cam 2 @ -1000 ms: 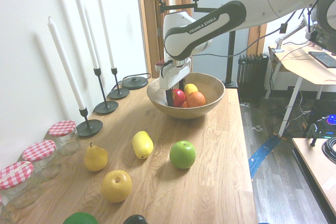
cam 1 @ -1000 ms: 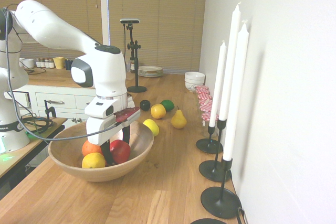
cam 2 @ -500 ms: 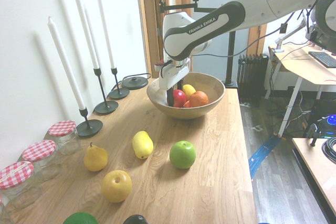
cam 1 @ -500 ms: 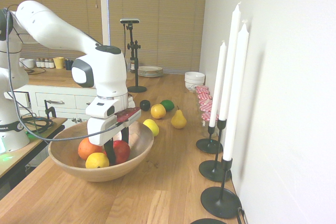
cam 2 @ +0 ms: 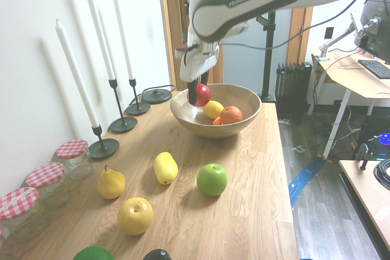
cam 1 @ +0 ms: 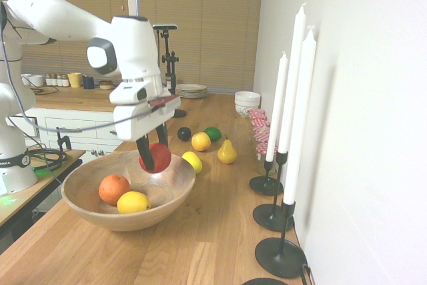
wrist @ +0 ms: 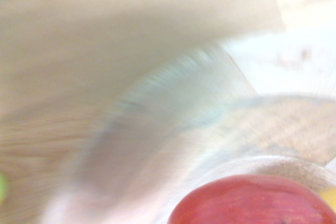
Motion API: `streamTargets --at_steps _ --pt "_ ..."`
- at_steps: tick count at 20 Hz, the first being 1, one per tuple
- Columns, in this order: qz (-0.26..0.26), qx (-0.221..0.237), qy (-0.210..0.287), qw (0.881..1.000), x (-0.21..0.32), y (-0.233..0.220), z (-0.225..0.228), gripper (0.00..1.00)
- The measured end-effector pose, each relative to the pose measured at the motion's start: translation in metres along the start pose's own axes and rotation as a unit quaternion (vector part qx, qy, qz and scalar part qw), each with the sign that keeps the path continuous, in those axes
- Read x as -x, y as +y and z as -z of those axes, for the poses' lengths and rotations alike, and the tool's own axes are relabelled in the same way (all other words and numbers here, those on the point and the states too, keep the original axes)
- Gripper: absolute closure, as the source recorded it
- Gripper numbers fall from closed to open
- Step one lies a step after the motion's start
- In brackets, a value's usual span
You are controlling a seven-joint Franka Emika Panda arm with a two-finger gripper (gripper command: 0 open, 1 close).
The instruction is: Take apple out of the basket
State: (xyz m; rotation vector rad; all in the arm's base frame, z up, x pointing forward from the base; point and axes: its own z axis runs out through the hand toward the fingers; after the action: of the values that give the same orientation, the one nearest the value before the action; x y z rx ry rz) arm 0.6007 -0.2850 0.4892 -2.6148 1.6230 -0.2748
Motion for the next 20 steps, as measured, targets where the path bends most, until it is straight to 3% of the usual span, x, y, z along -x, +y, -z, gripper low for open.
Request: streamTargets --at_steps 5,9,16,20 --pt "0.032 -0.015 0.022 0.999 0.058 -0.043 0.071 1.0" --pt "0.07 -0.022 0.026 0.997 0.132 -0.089 0.093 1.0" --pt "0.138 0.007 0.008 0.99 0.258 -0.131 0.046 1.0" --pt "0.16 0.021 -0.002 0.987 0.303 -0.136 0.011 1.0"
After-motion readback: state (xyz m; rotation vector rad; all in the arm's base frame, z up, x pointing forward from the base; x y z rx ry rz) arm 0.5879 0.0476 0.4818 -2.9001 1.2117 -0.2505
